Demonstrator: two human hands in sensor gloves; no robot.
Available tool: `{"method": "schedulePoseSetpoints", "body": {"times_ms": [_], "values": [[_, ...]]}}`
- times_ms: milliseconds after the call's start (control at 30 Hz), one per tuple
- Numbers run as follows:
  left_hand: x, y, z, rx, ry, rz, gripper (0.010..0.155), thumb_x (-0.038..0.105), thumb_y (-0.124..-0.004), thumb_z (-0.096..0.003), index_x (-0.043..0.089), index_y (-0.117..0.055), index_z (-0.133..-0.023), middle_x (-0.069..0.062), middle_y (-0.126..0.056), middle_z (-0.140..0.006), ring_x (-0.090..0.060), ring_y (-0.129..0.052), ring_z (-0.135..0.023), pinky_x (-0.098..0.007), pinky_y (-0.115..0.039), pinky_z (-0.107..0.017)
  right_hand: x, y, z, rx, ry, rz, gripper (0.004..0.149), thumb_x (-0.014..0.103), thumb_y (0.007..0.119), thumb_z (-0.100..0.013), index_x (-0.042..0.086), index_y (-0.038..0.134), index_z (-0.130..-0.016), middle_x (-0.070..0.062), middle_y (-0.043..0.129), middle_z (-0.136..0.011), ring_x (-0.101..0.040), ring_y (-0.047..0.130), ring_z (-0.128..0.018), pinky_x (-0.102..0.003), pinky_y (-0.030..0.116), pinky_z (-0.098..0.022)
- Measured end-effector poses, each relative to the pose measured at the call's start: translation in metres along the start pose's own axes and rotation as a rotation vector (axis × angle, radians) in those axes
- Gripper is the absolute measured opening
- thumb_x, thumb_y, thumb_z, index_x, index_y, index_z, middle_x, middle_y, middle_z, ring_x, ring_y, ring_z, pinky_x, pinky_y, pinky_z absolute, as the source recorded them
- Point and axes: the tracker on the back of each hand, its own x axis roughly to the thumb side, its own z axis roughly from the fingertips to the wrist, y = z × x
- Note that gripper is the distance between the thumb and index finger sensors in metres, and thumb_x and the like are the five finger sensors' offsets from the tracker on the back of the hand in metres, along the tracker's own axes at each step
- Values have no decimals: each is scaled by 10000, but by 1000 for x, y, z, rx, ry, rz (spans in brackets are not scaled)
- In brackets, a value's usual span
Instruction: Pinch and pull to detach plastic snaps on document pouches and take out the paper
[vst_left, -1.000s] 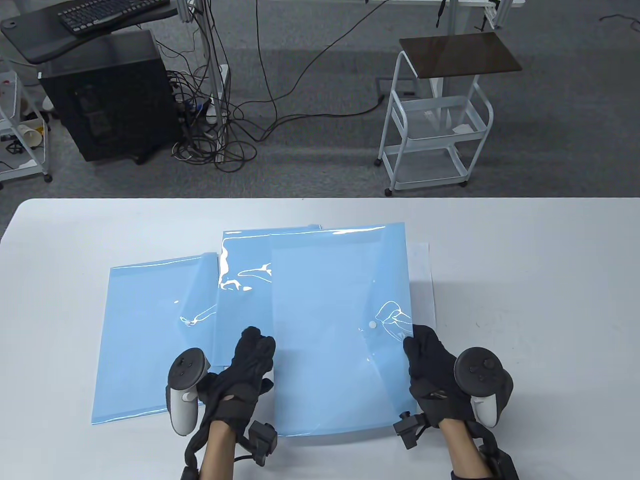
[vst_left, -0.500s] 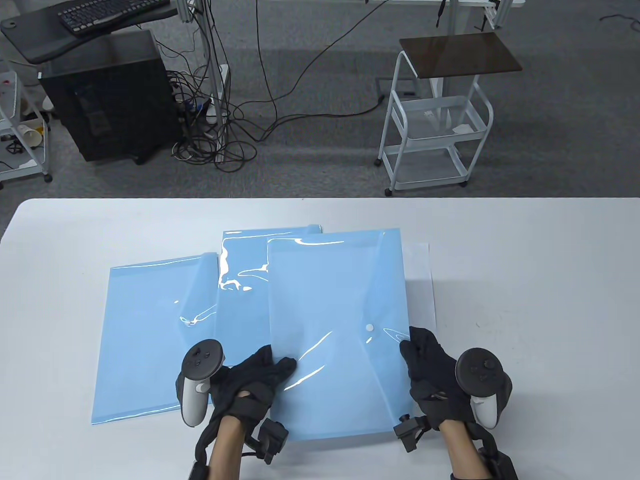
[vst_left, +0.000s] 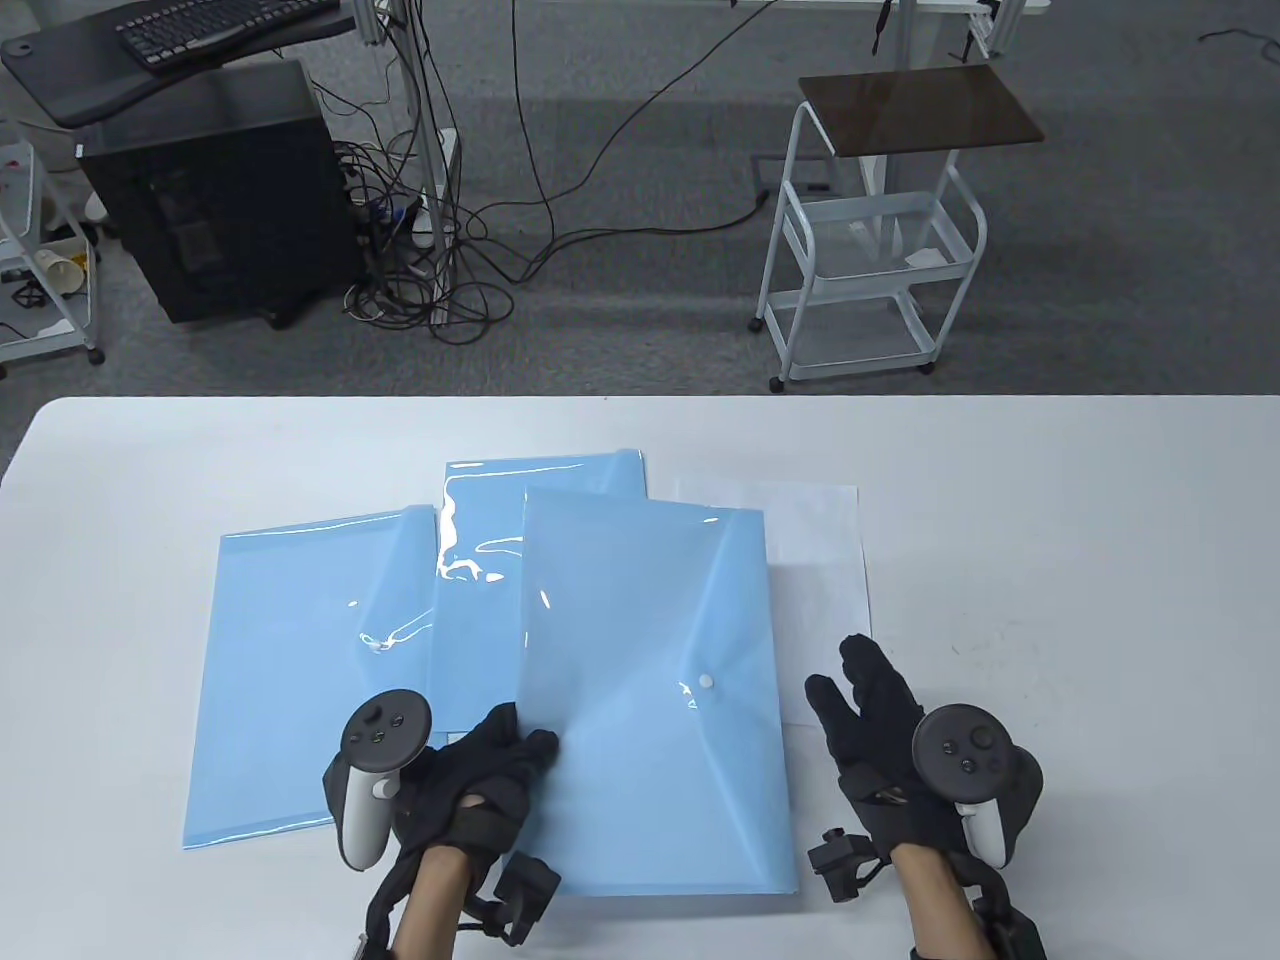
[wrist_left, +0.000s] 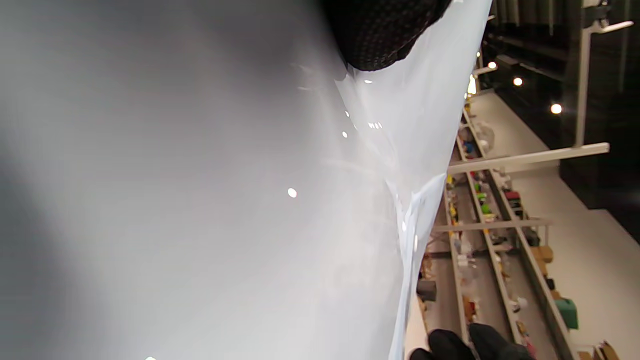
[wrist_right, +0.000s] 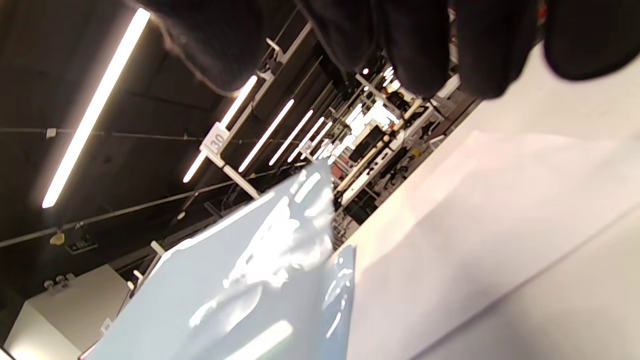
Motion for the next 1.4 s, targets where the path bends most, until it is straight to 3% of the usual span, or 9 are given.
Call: {"method": "schedulePoseSetpoints", "body": {"times_ms": [333,567,767,1067,1400], "values": [[-25,-4,-6,-29,114,-32,453,243,-717,-558,91,-655,-981,-104,-935,-816,-226,-1085,-498,-343,-929,-341,7,12,5,69,-40,114,852,587,709,-578,-1,466,-1145,-422,495,-1158,-737,540,-932,-839,592,-518],[-32,-5,-9,-4,185,-91,465,256,-739,-562,82,-661,-986,-107,-952,-834,-247,-1100,-542,-364,-940,-357,16,24,6,166,-74,195,906,614,696,-577,-2,394,-1169,-436,381,-1186,-778,413,-938,-896,480,-511],[-30,-7,-10,30,200,-206,479,264,-740,-562,84,-651,-998,-107,-938,-874,-272,-1087,-613,-387,-937,-395,34,39,6,274,-115,309,977,644,741,-550,-7,365,-1175,-454,355,-1182,-786,401,-936,-901,471,-510],[-31,-7,-11,40,210,-222,486,271,-740,-565,84,-645,-1004,-97,-936,-876,-254,-1083,-617,-381,-937,-405,59,90,-3,513,-145,591,1022,629,808,-508,-26,375,-1163,-443,392,-1181,-759,465,-948,-883,512,-523],[-31,-9,-11,54,212,-255,488,269,-736,-566,86,-637,-1008,-88,-934,-875,-242,-1083,-614,-372,-936,-411,65,147,-14,770,-120,915,1144,619,879,-437,-71,310,-1149,-423,366,-1190,-698,481,-989,-853,531,-569]]}}
